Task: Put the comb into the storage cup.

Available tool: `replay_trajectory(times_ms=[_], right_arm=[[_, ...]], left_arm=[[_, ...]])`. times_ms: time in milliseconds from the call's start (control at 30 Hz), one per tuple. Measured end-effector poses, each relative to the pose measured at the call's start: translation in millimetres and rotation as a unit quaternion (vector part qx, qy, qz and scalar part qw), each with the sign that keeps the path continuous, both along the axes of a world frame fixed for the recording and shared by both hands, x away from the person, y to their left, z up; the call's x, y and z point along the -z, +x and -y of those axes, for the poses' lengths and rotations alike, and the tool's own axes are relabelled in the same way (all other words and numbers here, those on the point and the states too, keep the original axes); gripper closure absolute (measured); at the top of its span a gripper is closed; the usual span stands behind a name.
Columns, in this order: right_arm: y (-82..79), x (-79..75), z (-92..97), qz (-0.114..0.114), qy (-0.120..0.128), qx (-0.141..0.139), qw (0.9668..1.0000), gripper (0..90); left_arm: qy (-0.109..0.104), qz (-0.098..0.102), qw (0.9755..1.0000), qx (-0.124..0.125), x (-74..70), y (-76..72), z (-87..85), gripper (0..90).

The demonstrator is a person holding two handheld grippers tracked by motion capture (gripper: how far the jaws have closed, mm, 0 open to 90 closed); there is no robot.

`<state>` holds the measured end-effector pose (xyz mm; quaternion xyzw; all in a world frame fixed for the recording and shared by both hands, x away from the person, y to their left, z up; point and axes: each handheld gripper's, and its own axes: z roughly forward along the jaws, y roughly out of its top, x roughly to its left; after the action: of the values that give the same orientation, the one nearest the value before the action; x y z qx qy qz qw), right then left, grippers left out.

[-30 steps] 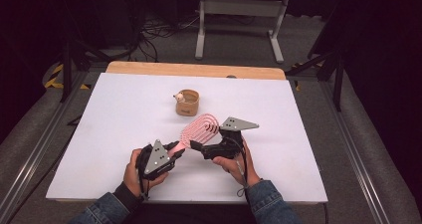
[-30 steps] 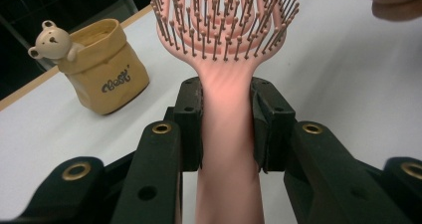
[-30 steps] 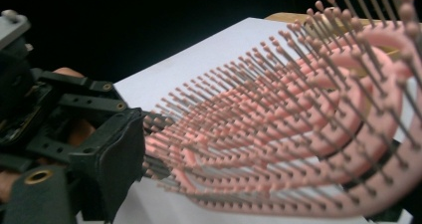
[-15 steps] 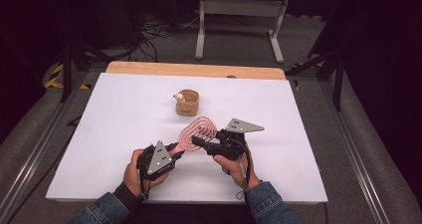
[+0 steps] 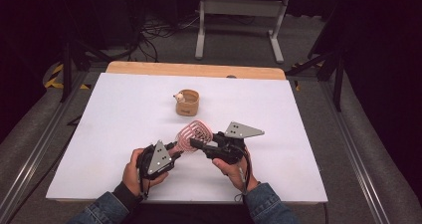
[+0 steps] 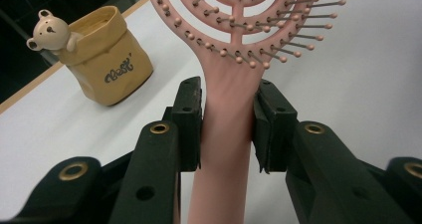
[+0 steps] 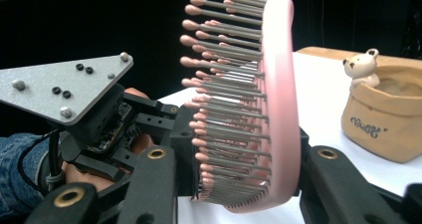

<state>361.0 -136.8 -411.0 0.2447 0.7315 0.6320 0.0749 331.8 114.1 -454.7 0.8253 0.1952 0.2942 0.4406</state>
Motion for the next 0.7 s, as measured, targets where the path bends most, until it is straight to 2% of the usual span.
replay_trajectory(times_ms=[167,367,500,700], right_arm=[[-3.1,-3.9,2.0,0.019,-0.002,0.008,0.9998,63.5],[-5.3,-7.8,4.8,0.036,-0.005,0.015,0.9992,63.5],[-5.3,-10.1,8.4,0.042,-0.007,0.024,0.9988,63.5],[-4.7,-12.8,14.1,0.051,-0.006,0.038,0.9979,63.6]], left_arm=[[-0.01,0.001,0.9999,0.0,-2.0,1.8,-4.7,62.7],[-0.01,0.007,0.9999,0.002,-5.2,2.2,-9.1,56.5],[-0.015,0.008,0.9998,0.006,-5.7,2.8,-12.7,53.7],[-0.017,0.011,0.9998,-0.001,-6.0,3.4,-16.7,47.8]])
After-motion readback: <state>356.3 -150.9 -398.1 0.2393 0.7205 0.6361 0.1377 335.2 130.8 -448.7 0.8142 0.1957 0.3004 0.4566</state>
